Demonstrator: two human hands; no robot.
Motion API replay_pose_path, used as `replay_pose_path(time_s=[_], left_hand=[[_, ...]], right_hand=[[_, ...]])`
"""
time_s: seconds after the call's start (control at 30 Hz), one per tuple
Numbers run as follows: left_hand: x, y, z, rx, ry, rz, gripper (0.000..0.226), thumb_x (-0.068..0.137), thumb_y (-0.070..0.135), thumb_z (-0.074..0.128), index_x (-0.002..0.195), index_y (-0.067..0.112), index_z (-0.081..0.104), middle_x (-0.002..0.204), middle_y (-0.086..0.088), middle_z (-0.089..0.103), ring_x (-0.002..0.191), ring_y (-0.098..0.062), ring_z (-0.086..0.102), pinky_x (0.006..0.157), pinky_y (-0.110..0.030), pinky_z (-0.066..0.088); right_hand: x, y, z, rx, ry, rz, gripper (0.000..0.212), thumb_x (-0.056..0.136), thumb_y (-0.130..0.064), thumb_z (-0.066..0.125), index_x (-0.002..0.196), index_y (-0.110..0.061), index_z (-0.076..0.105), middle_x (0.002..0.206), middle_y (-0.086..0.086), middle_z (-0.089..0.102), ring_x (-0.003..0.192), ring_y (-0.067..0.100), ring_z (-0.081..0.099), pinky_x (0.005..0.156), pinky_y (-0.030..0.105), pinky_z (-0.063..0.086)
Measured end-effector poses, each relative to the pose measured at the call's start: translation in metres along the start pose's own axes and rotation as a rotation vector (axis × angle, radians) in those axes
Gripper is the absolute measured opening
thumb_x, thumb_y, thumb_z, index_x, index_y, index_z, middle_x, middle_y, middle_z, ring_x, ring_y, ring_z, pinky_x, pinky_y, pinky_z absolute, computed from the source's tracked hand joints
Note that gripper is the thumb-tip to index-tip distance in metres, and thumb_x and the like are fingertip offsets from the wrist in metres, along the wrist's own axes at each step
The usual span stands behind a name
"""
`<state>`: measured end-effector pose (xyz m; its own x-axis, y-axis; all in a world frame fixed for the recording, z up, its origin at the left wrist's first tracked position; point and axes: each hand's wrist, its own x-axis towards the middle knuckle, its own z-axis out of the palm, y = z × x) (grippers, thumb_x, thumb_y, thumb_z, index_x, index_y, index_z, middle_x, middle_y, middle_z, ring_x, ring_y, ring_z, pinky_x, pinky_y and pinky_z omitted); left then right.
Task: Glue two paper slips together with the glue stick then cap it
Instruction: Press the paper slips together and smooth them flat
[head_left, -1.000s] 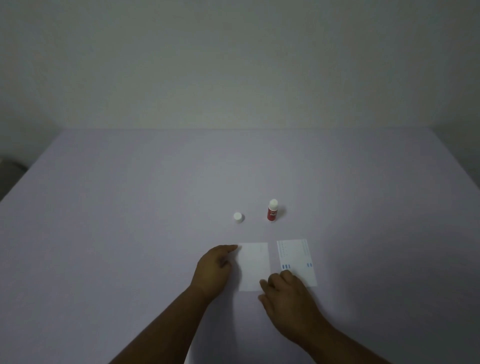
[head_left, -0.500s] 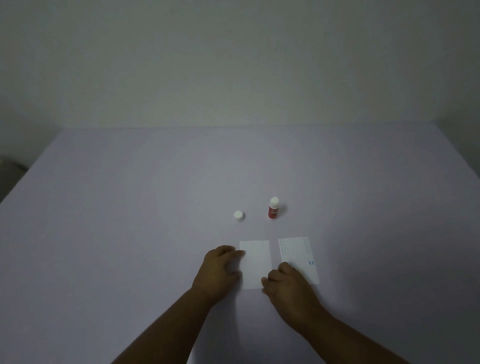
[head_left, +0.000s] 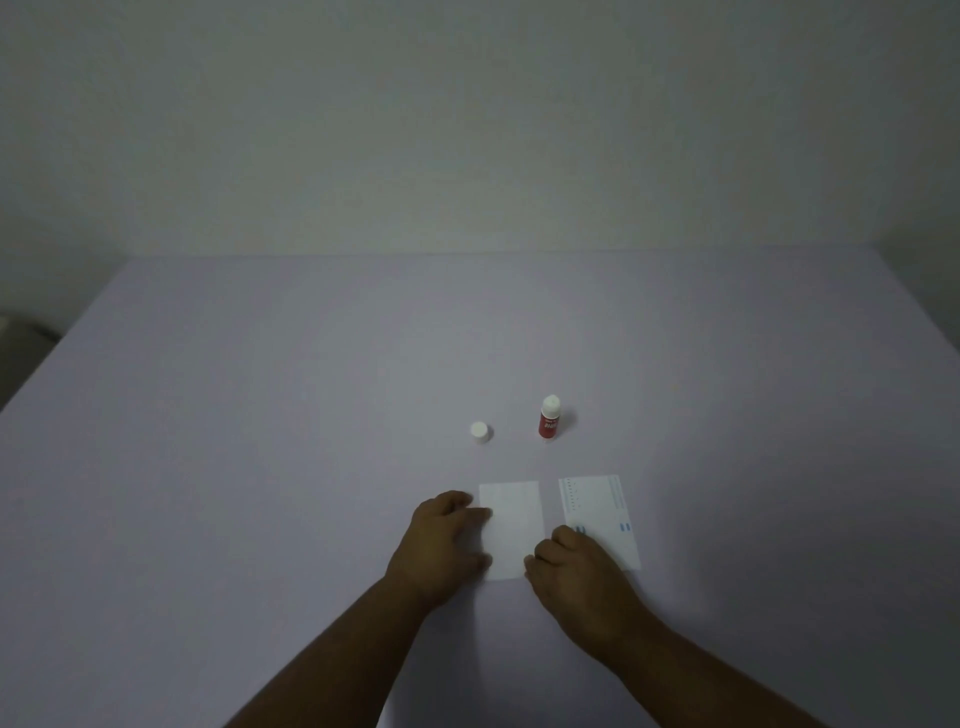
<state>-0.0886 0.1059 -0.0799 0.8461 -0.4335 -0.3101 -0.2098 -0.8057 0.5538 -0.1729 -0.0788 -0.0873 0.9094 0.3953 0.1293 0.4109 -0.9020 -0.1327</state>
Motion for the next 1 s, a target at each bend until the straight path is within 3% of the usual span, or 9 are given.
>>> replay_pose_path(time_s=[0.27,0.33,0.4,0.5,0.6,0.7,0.8,0.93,1.0], left_hand=[[0.0,0.004,0.0,0.002,0.008,-0.03,0.052,0.075,0.035,0.072,0.124,0.026,0.058,0.136,0.005,0.048,0.126,-0.015,0.041,0.107,-0.025,0.032],[-0.003,0.007,-0.002,-0.048,0.071,-0.085,0.032,0.077,0.034,0.07,0.108,0.025,0.064,0.11,0.009,0.06,0.104,-0.011,0.053,0.086,-0.009,0.036],[-0.007,0.013,-0.005,-0.115,0.105,-0.202,0.013,0.081,0.038,0.065,0.08,0.026,0.062,0.076,0.016,0.058,0.074,-0.006,0.056,0.058,-0.004,0.031],[-0.009,0.018,-0.005,-0.309,0.027,-0.375,0.034,0.083,0.043,0.064,0.058,0.021,0.062,0.053,0.011,0.058,0.051,-0.002,0.054,0.046,-0.012,0.036],[-0.01,0.025,-0.005,-0.594,-0.036,-0.479,0.025,0.079,0.026,0.072,0.066,0.004,0.07,0.056,-0.005,0.065,0.045,-0.012,0.058,0.043,-0.018,0.047],[-0.009,0.028,-0.006,-0.676,-0.04,-0.491,0.023,0.079,0.018,0.073,0.075,-0.004,0.071,0.063,-0.013,0.069,0.051,-0.019,0.063,0.05,-0.024,0.053],[-0.01,0.035,-0.009,-0.757,-0.056,-0.496,0.021,0.079,0.017,0.073,0.074,-0.003,0.071,0.065,-0.015,0.07,0.057,-0.023,0.067,0.054,-0.027,0.056],[-0.012,0.048,-0.012,-0.878,-0.056,-0.483,0.017,0.08,0.012,0.072,0.07,-0.001,0.07,0.057,-0.01,0.067,0.047,-0.015,0.064,0.045,-0.019,0.049],[-0.014,0.055,-0.014,-0.934,-0.045,-0.49,0.016,0.082,0.011,0.069,0.072,-0.001,0.071,0.059,-0.011,0.068,0.047,-0.015,0.065,0.045,-0.018,0.05]], right_hand=[[0.0,0.002,-0.006,0.008,0.024,0.006,0.024,0.055,-0.013,0.079,0.056,-0.02,0.056,0.06,-0.004,0.058,0.057,0.015,0.057,0.05,0.023,0.047],[0.0,0.004,-0.006,0.023,0.052,0.005,0.024,0.057,-0.011,0.078,0.055,-0.019,0.056,0.059,-0.002,0.057,0.056,0.016,0.055,0.049,0.024,0.046],[0.0,0.006,-0.006,0.048,0.08,0.022,0.025,0.058,-0.009,0.078,0.055,-0.018,0.055,0.058,-0.001,0.057,0.055,0.017,0.054,0.048,0.026,0.046],[-0.001,0.006,-0.008,0.08,0.111,0.08,0.023,0.062,-0.011,0.079,0.056,-0.018,0.058,0.058,-0.001,0.057,0.055,0.018,0.054,0.049,0.027,0.047],[-0.001,0.003,-0.009,0.103,0.108,0.101,0.019,0.065,-0.014,0.078,0.059,-0.019,0.061,0.059,-0.002,0.058,0.056,0.019,0.055,0.05,0.028,0.048],[0.0,-0.002,-0.015,0.136,0.127,0.156,0.008,0.069,-0.021,0.075,0.067,-0.021,0.067,0.064,-0.004,0.063,0.06,0.018,0.057,0.059,0.029,0.049],[0.005,-0.009,-0.021,0.254,0.171,0.316,0.009,0.071,-0.017,0.072,0.08,-0.019,0.071,0.071,-0.002,0.068,0.066,0.02,0.061,0.071,0.023,0.039],[0.013,-0.02,-0.026,0.507,0.125,0.539,0.014,0.082,-0.012,0.062,0.09,-0.014,0.073,0.084,0.004,0.073,0.081,0.024,0.06,0.08,0.034,0.05],[0.014,-0.022,-0.03,0.671,0.109,0.676,0.019,0.086,-0.016,0.057,0.095,-0.016,0.073,0.091,0.002,0.073,0.084,0.017,0.058,0.084,0.031,0.049]])
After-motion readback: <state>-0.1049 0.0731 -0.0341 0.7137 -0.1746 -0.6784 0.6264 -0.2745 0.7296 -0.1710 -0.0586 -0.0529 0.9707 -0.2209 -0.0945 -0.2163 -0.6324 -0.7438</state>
